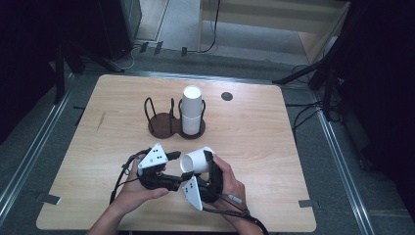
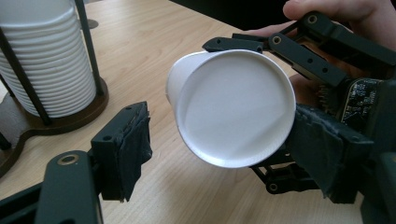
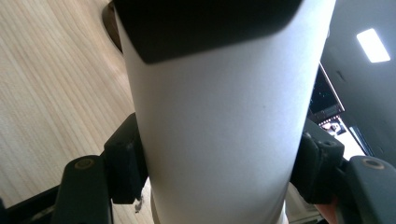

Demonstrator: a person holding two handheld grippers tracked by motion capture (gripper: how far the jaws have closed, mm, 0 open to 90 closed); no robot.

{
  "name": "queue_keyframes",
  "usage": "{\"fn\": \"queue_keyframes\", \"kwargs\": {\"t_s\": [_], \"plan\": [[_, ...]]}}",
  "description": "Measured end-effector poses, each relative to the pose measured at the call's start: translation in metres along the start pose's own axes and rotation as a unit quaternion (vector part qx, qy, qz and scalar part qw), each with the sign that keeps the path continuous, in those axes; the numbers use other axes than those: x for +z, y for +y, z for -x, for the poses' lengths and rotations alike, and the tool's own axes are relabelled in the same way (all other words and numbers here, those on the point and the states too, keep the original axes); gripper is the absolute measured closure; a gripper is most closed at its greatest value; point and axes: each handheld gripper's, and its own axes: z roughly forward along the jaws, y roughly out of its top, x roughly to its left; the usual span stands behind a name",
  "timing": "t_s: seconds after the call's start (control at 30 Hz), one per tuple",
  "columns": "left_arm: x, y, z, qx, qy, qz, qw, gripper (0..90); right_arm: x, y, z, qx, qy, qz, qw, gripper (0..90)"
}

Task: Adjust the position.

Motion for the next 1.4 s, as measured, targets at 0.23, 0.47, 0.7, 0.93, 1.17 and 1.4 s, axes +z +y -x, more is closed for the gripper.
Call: {"fn": "queue_keyframes", "kwargs": {"t_s": [0.23,0.47,0.7,0.93,1.17,1.4], "plan": [[-0.001,0.000,0.002,0.003,-0.005,0.003,1.0000,27.4,-0.002,0.001,-0.002,-0.004,0.007,0.009,0.9999,31.1],[-0.002,0.001,0.003,0.012,-0.009,0.003,0.9999,34.0,-0.002,0.001,-0.003,-0.007,0.008,0.014,0.9998,31.0],[-0.002,0.001,0.003,0.012,-0.006,0.000,0.9999,35.9,-0.001,0.000,-0.002,-0.008,0.009,0.012,0.9999,25.6],[-0.005,0.001,-0.005,-0.011,-0.025,0.006,0.9996,36.7,-0.001,0.000,-0.002,-0.004,0.012,0.012,0.9998,19.5],[-0.008,0.000,-0.011,-0.023,-0.032,0.019,0.9990,36.8,-0.004,0.002,-0.002,0.000,0.009,0.023,0.9997,12.8],[-0.011,-0.001,-0.013,-0.022,-0.013,0.032,0.9991,36.9,-0.007,0.006,0.000,0.007,0.004,0.036,0.9993,11.6]]}}
